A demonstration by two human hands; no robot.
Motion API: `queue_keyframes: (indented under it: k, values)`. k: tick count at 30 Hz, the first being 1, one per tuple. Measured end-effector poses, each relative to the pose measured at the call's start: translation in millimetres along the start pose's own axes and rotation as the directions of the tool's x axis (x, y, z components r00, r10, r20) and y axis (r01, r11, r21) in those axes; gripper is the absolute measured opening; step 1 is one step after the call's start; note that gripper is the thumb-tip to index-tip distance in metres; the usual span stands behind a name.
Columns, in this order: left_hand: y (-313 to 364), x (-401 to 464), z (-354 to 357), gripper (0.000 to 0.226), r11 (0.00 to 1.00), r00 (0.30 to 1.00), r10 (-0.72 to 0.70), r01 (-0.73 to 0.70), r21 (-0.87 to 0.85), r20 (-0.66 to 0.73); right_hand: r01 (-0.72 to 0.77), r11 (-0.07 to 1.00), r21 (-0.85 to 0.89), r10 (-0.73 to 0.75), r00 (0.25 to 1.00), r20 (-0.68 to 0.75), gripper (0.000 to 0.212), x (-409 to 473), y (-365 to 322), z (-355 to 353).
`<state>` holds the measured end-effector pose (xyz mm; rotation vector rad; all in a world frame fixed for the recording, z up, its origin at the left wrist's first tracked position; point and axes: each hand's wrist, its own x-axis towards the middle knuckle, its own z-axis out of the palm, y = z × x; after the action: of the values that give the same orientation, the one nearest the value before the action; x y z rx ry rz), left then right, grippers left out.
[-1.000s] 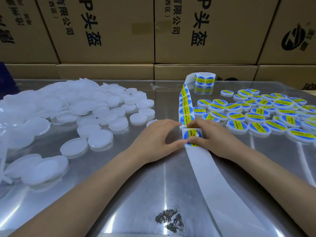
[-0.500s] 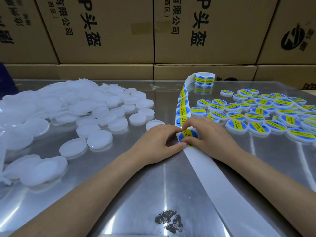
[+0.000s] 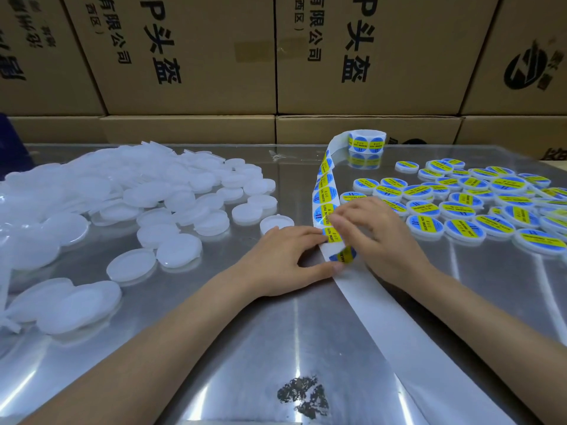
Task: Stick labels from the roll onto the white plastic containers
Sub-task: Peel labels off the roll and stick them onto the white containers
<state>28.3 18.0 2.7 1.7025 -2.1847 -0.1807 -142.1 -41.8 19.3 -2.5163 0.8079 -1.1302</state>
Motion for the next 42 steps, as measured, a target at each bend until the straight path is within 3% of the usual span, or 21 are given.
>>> queue_keyframes:
  k: [2, 6, 9, 11, 13, 15, 18, 21, 23, 25, 27, 28, 30, 33, 42]
  values:
    - [0, -1, 0, 0.073, 0.999, 0.999, -0.034, 0.034, 0.023, 0.022, -0.101, 0.979, 0.177, 0.115, 0.991, -0.073, 0.054, 1, -3, -1]
    - [0, -2, -1, 0.075, 0.998, 0.999, -0.03, 0.032, -0.046, 0.027, -0.231, 0.832, 0.505, 0.321, 0.942, -0.097, 0.043, 4, -6, -6]
    - [-3, -1, -4, 0.053, 0.987, 0.984, -0.029, 0.001, -0.161, -0.173, -0.304, 0.756, 0.579, 0.417, 0.906, -0.069, 0.037, 5, -5, -8]
    - [-8, -2, -5, 0.051, 0.986, 0.943, -0.148, 0.12, -0.113, -0.297, -0.356, 0.683, 0.638, 0.485, 0.874, -0.032, 0.032, 5, -3, -8]
    - [-14, -4, -7, 0.048, 0.951, 0.901, -0.305, 0.302, -0.061, -0.308, -0.383, 0.57, 0.727, 0.541, 0.841, 0.019, 0.029, 6, 0, -10]
    - [-19, -4, -8, 0.034, 0.925, 0.876, -0.379, 0.371, -0.085, -0.3, -0.383, 0.459, 0.801, 0.565, 0.822, 0.069, 0.018, 7, -1, -13]
    - [-21, -3, -11, 0.01, 0.926, 0.871, -0.377, 0.358, -0.118, -0.315, -0.352, 0.351, 0.868, 0.562, 0.82, 0.106, 0.016, 9, -2, -20]
    - [-20, -2, -10, 0.01, 0.946, 0.894, -0.323, 0.306, -0.104, -0.31, -0.365, 0.3, 0.881, 0.559, 0.816, 0.147, 0.01, 10, -3, -23]
    - [-16, -1, -11, 0.015, 0.935, 0.885, -0.322, 0.242, -0.259, -0.336, -0.393, 0.326, 0.86, 0.545, 0.821, 0.169, 0.006, 10, -4, -22]
    - [-7, 3, -17, 0.017, 0.794, 0.86, -0.412, 0.176, -0.582, -0.301, -0.42, 0.348, 0.838, 0.528, 0.827, 0.195, 0.016, 9, -5, -21]
    - [2, 5, -22, 0.017, 0.488, 0.884, -0.452, 0.129, -0.863, -0.123, -0.452, 0.334, 0.827, 0.509, 0.825, 0.245, 0.03, 9, -6, -21]
    - [5, 6, -23, 0.019, 0.341, 0.903, -0.428, 0.123, -0.932, -0.038, -0.471, 0.316, 0.823, 0.501, 0.82, 0.277, 0.033, 9, -7, -21]
    - [10, 5, -24, 0.024, 0.156, 0.925, -0.373, 0.139, -0.978, 0.072, -0.506, 0.278, 0.816, 0.484, 0.808, 0.336, 0.037, 8, -8, -17]
    - [15, 2, -24, 0.028, 0.062, 0.942, -0.304, 0.168, -0.984, 0.142, -0.534, 0.217, 0.817, 0.49, 0.784, 0.381, 0.035, 5, -9, -11]
    - [19, 1, -22, 0.027, 0.003, 0.944, -0.275, 0.19, -0.982, 0.182, -0.513, 0.105, 0.852, 0.514, 0.761, 0.396, 0.023, 4, -11, -9]
